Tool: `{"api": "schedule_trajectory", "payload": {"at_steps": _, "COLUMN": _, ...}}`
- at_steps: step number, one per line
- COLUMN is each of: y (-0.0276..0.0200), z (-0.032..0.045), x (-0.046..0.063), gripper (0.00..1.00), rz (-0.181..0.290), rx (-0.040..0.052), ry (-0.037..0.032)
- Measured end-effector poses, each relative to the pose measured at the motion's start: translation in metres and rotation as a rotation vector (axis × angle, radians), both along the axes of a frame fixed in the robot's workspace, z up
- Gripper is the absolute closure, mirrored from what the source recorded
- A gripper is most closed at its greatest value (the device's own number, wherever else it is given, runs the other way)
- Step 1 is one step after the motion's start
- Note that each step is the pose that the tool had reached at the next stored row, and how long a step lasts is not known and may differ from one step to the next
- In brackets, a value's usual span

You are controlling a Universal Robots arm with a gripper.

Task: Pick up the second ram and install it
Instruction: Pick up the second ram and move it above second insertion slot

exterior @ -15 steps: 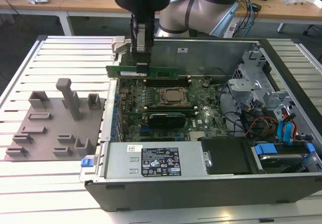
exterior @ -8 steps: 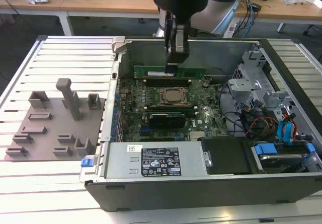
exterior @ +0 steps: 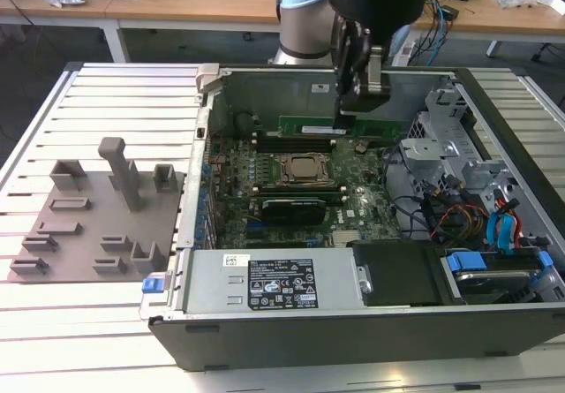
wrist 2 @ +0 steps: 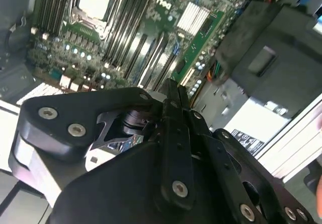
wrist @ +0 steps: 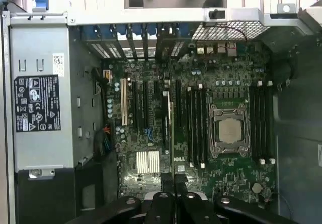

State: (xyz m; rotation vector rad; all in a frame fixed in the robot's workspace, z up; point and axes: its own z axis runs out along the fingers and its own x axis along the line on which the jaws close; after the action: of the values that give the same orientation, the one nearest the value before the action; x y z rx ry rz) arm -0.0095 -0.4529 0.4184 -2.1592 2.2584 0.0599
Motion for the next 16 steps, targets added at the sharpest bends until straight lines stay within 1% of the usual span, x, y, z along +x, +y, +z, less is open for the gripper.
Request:
{"api": "schedule_trajectory", "payload": {"at_steps": 2, "y": 0.0, "z": -0.0002, "x": 0.013, "gripper": 0.88, "rz": 0.0, "rx": -0.0002, "ry": 0.0009}}
{"api": "schedule_trajectory", "payload": {"at_steps": 3, "y": 0.0001, "z": -0.0002, "x": 0.018, "gripper": 0.88, "rz": 0.0, "rx": -0.0002, "ry": 0.0011}}
{"api": "schedule_trajectory", "payload": {"at_steps": 5, "y": 0.0, "z": -0.0005, "x": 0.024, "gripper": 0.88, "rz": 0.0, "rx": 0.0, "ry": 0.0014}}
{"api": "schedule_trajectory", "payload": {"at_steps": 6, "y": 0.0001, "z": -0.0006, "x": 0.029, "gripper": 0.88, "rz": 0.0, "rx": 0.0001, "ry": 0.0018}}
{"api": "schedule_trajectory", "payload": {"at_steps": 8, "y": 0.0, "z": -0.0008, "x": 0.035, "gripper": 0.88, "rz": 0.0, "rx": 0.0001, "ry": 0.0022}}
{"api": "schedule_trajectory", "payload": {"at_steps": 9, "y": 0.0001, "z": -0.0011, "x": 0.043, "gripper": 0.88, "rz": 0.0, "rx": 0.0, "ry": 0.0028}}
{"api": "schedule_trajectory", "payload": {"at_steps": 11, "y": 0.0002, "z": -0.0038, "x": 0.053, "gripper": 0.88, "rz": 0.0, "rx": -0.0003, "ry": 0.0046}}
{"api": "schedule_trajectory", "payload": {"at_steps": 12, "y": 0.0003, "z": -0.0064, "x": 0.058, "gripper": 0.88, "rz": 0.0, "rx": -0.0005, "ry": 0.0066}}
{"api": "schedule_trajectory", "payload": {"at_steps": 14, "y": 0.0004, "z": -0.0108, "x": 0.06, "gripper": 0.88, "rz": 0.0, "rx": -0.0004, "ry": 0.0088}}
{"api": "schedule_trajectory", "payload": {"at_steps": 15, "y": 0.0014, "z": -0.0143, "x": 0.06, "gripper": 0.88, "rz": 0.0, "rx": -0.0005, "ry": 0.0107}}
{"api": "schedule_trajectory", "payload": {"at_steps": 16, "y": 0.0027, "z": -0.016, "x": 0.06, "gripper": 0.88, "rz": 0.0, "rx": 0.0008, "ry": 0.0108}}
